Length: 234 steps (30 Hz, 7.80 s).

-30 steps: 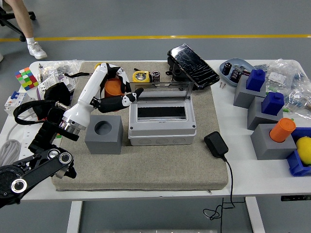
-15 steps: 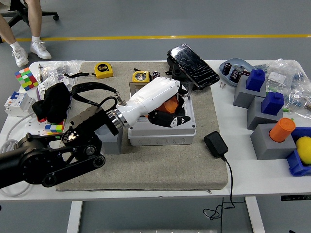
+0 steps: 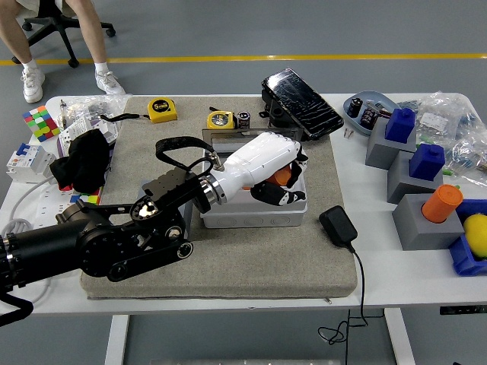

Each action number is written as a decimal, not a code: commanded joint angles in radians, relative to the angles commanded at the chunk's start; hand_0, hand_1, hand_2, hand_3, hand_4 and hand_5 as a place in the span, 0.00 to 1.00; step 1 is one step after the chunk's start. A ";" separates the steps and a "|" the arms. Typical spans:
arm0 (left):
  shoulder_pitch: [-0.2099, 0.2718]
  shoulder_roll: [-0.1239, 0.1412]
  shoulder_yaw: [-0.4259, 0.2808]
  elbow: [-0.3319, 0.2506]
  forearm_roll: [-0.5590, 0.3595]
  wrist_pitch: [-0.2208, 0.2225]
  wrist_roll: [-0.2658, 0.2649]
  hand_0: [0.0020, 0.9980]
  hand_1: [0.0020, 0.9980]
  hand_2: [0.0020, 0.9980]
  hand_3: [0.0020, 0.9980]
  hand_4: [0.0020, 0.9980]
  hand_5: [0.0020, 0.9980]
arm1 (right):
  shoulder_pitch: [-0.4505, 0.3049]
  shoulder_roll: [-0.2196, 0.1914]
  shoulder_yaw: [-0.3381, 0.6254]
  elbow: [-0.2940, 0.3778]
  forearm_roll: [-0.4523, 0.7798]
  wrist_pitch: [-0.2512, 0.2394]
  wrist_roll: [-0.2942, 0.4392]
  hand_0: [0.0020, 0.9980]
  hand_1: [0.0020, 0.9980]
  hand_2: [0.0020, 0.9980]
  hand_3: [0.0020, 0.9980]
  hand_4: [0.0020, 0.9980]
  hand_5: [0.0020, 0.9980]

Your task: Fetch the battery,place it into the box,close the lid of the box

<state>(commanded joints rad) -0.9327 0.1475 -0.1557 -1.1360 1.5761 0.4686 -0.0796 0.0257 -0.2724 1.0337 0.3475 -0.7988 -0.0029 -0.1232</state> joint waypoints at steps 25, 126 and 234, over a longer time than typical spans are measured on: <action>-0.017 -0.014 0.027 0.110 0.186 -0.042 0.014 0.28 0.37 0.42 0.45 1.00 0.00 | -0.003 -0.002 -0.004 0.000 -0.001 0.000 0.000 0.65 0.67 0.69 0.64 1.00 0.56; 0.371 0.238 -0.396 -0.339 0.133 -0.306 0.297 0.67 0.79 0.77 0.79 1.00 0.60 | -0.034 0.011 0.030 0.002 -0.012 0.000 0.001 0.65 0.67 0.69 0.64 1.00 0.55; 0.772 0.170 -1.196 -0.333 -0.465 -0.091 -0.090 0.51 0.69 0.69 0.74 1.00 0.53 | 0.046 0.038 -0.009 -0.041 0.003 0.003 -0.010 0.65 0.68 0.69 0.64 0.99 0.56</action>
<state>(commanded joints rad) -0.1606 0.3171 -1.3518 -1.4693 1.1110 0.3775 -0.1694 0.0717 -0.2344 1.0247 0.3069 -0.7955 0.0005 -0.1332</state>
